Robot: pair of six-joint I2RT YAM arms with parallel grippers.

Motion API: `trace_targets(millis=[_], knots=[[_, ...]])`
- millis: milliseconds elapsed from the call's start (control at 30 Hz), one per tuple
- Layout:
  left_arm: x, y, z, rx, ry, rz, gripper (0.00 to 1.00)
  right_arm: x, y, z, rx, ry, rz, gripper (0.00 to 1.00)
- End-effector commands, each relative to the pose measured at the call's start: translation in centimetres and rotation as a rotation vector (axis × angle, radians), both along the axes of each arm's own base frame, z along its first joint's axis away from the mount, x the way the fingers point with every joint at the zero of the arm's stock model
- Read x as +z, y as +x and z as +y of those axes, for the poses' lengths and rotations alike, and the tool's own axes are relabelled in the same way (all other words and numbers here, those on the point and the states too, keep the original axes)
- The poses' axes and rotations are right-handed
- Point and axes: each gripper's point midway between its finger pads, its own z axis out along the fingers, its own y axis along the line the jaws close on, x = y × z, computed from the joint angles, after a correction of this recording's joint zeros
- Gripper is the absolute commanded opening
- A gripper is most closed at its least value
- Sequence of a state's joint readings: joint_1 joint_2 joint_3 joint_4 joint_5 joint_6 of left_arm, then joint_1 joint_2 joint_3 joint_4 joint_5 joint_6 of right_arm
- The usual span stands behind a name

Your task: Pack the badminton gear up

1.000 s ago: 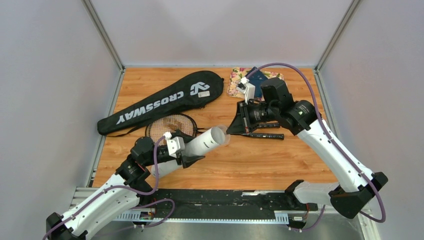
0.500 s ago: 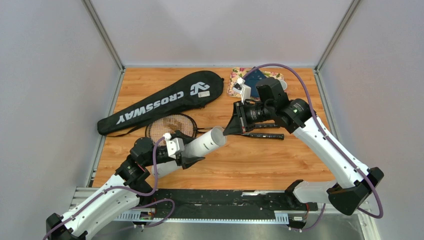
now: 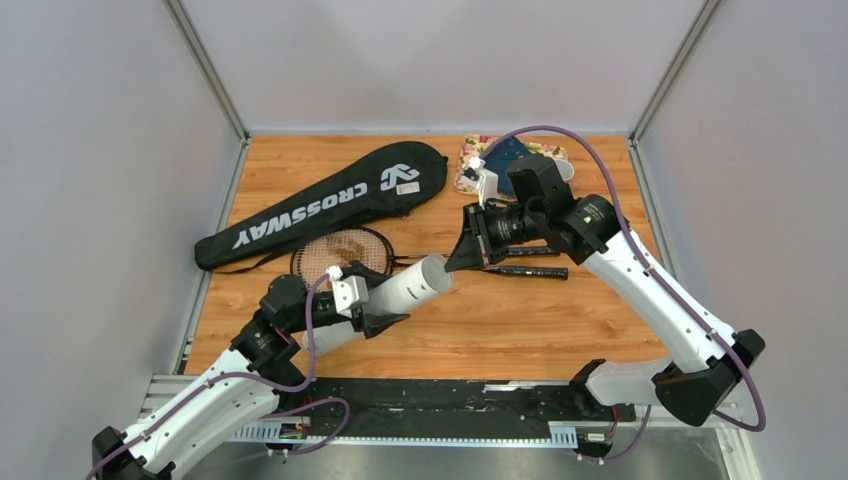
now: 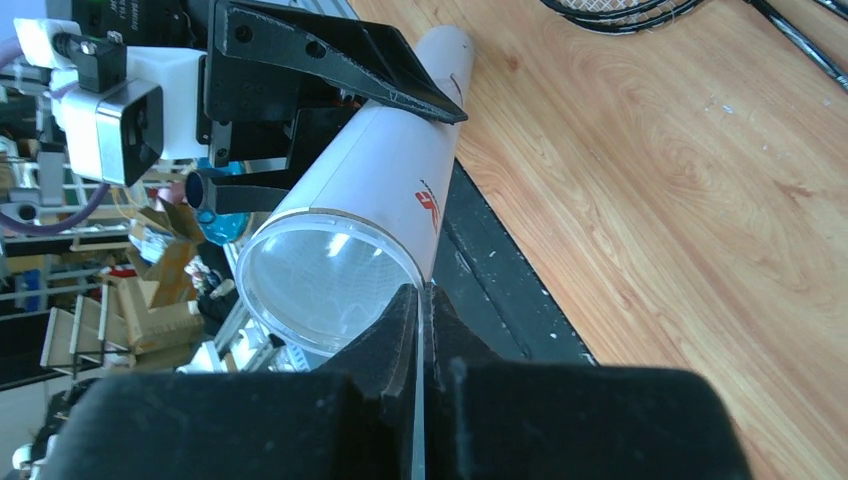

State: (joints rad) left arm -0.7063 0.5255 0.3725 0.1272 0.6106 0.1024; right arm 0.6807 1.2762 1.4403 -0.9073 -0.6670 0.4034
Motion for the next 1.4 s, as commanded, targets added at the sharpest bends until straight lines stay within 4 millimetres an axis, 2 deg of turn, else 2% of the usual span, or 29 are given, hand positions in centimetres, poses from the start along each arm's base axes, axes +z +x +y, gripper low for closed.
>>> trace_targets(millis=[0, 300, 467, 567, 733, 933, 1100, 1167, 1200, 1267, 1300, 1333, 1367], knots=[[1.3, -0.4, -0.3, -0.032, -0.044, -0.037, 0.16, -0.4, -0.8, 0.6, 0.045, -0.056, -0.018, 0.09], [1.3, -0.2, -0.3, -0.022, -0.042, -0.031, 0.16, -0.6, 0.4, 1.1, -0.081, -0.166, -0.165, 0.20], [1.2, -0.2, -0.4, -0.024, -0.039, -0.025, 0.16, -0.2, 0.4, 0.9, -0.093, -0.195, -0.204, 0.24], [1.2, -0.2, -0.4, -0.022, -0.039, -0.023, 0.16, 0.5, 0.5, 0.7, -0.100, -0.202, -0.224, 0.31], [1.2, 0.0, -0.3, -0.009, -0.040, -0.020, 0.16, 0.7, 0.0, 1.6, -0.081, -0.203, -0.249, 0.39], [1.1, 0.8, -0.2, 0.038, -0.035, -0.002, 0.16, -0.1, -0.4, 2.5, -0.107, -0.269, -0.294, 0.46], [1.1, 0.8, -0.2, 0.031, -0.035, -0.001, 0.15, -1.4, -1.4, 3.7, -0.077, -0.307, -0.302, 0.47], [1.4, 1.1, -0.2, 0.050, -0.043, 0.002, 0.15, -2.0, -0.9, 3.9, -0.124, -0.356, -0.328, 0.47], [1.5, 1.4, -0.1, 0.074, -0.047, 0.006, 0.14, -2.2, -1.6, 4.4, -0.122, -0.364, -0.332, 0.47], [1.8, 1.8, 0.1, 0.100, -0.065, 0.011, 0.14, -2.9, -1.3, 5.2, -0.191, -0.372, -0.328, 0.46], [1.9, 2.1, 0.2, 0.119, -0.073, 0.013, 0.13, -3.9, -1.9, 5.6, -0.193, -0.386, -0.331, 0.45], [2.2, 2.3, 0.2, 0.126, -0.086, 0.012, 0.13, -4.3, -1.0, 5.6, -0.258, -0.410, -0.359, 0.45], [2.3, 2.3, 0.2, 0.129, -0.091, 0.013, 0.13, -4.5, -1.0, 5.9, -0.292, -0.409, -0.345, 0.43]])
